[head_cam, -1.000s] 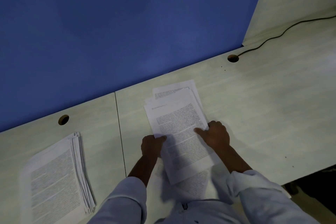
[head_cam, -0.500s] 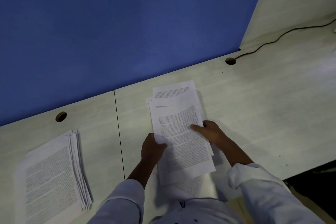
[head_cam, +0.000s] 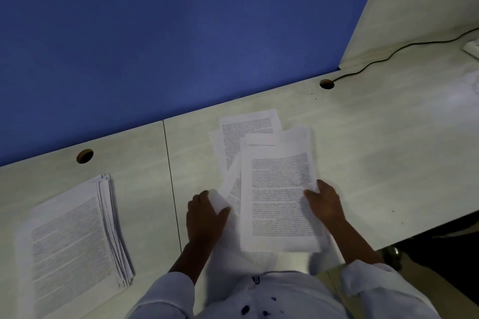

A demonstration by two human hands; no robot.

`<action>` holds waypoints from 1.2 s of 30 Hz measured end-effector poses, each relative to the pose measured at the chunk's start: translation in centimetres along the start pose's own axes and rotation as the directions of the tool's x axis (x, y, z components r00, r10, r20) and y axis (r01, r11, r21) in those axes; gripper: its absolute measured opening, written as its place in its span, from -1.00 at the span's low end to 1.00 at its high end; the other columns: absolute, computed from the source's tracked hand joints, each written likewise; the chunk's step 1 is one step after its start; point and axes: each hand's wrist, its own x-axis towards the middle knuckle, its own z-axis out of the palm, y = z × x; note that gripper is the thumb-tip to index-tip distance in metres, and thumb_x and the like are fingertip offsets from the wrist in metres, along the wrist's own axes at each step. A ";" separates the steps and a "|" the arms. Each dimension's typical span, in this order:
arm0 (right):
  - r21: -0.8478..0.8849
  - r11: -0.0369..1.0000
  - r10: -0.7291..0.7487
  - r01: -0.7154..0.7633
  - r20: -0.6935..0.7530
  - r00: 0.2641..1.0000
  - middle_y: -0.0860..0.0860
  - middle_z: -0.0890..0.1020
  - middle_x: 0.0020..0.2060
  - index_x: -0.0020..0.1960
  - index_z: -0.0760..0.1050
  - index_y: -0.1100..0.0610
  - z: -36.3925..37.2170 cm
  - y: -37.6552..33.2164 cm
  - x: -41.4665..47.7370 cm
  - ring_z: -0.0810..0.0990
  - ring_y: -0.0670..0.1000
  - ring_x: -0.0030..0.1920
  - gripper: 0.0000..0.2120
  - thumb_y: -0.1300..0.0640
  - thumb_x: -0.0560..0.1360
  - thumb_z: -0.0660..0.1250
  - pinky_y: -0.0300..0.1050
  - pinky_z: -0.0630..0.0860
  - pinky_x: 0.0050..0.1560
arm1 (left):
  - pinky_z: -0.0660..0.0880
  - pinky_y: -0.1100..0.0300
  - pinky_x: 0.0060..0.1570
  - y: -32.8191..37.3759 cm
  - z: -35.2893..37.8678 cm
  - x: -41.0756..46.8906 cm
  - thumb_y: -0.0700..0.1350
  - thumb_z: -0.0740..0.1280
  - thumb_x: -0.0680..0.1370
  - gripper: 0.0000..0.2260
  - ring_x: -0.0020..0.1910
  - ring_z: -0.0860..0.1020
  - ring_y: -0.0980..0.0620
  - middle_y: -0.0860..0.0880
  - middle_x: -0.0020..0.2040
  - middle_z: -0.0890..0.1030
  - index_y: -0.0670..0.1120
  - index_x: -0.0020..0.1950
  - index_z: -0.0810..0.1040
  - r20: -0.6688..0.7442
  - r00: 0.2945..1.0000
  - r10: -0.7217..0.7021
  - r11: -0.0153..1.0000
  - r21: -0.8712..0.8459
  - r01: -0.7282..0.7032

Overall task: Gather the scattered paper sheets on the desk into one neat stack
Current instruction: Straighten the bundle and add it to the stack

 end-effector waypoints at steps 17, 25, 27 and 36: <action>-0.071 0.987 0.134 -0.145 -0.140 0.981 0.13 0.55 -0.12 -0.08 0.38 0.21 5.5 2.7 -12.6 0.54 0.09 -0.11 -0.86 0.20 0.52 0.35 -0.12 0.42 -0.16 | 0.46 0.04 0.12 -1.3 -0.9 -1.4 0.10 0.39 0.44 -0.53 0.23 0.45 -0.15 -0.15 0.20 0.49 -0.17 0.23 0.50 0.292 0.947 0.134 0.983 0.079 -0.164; -0.315 0.906 0.148 -0.282 -0.387 0.910 0.24 0.53 -0.04 0.01 0.49 0.31 8.3 2.6 -16.2 0.51 0.24 0.01 -0.61 0.05 0.38 0.48 0.04 0.46 -0.04 | 0.52 0.08 0.11 -3.4 -0.4 -3.6 -0.10 0.34 0.52 -0.62 0.11 0.57 -0.06 -0.11 0.15 0.59 -0.15 0.31 0.43 0.396 0.837 0.378 0.914 -0.014 -0.406; -0.178 0.927 0.240 -0.330 -0.395 0.887 0.22 0.53 -0.01 0.05 0.47 0.31 8.1 3.3 -17.2 0.50 0.22 0.06 -0.53 0.02 0.34 0.53 0.03 0.46 0.02 | 0.54 0.07 0.02 -4.1 -0.6 -4.0 -0.03 0.36 0.51 -0.62 0.06 0.59 -0.07 -0.09 0.09 0.62 -0.12 0.29 0.46 0.397 0.794 0.461 0.877 -0.063 -0.477; 0.537 0.790 0.391 -0.298 -0.067 0.918 0.04 0.65 -0.04 0.13 0.57 0.25 6.0 4.9 -19.5 0.63 -0.05 -0.07 -0.77 0.22 0.49 0.44 -0.35 0.57 -0.11 | 0.43 0.34 -0.12 -5.4 -2.2 -3.6 -0.06 0.36 0.55 -0.63 -0.02 0.59 0.09 0.00 0.12 0.66 0.02 0.36 0.49 0.517 0.698 0.496 0.868 -0.262 -0.423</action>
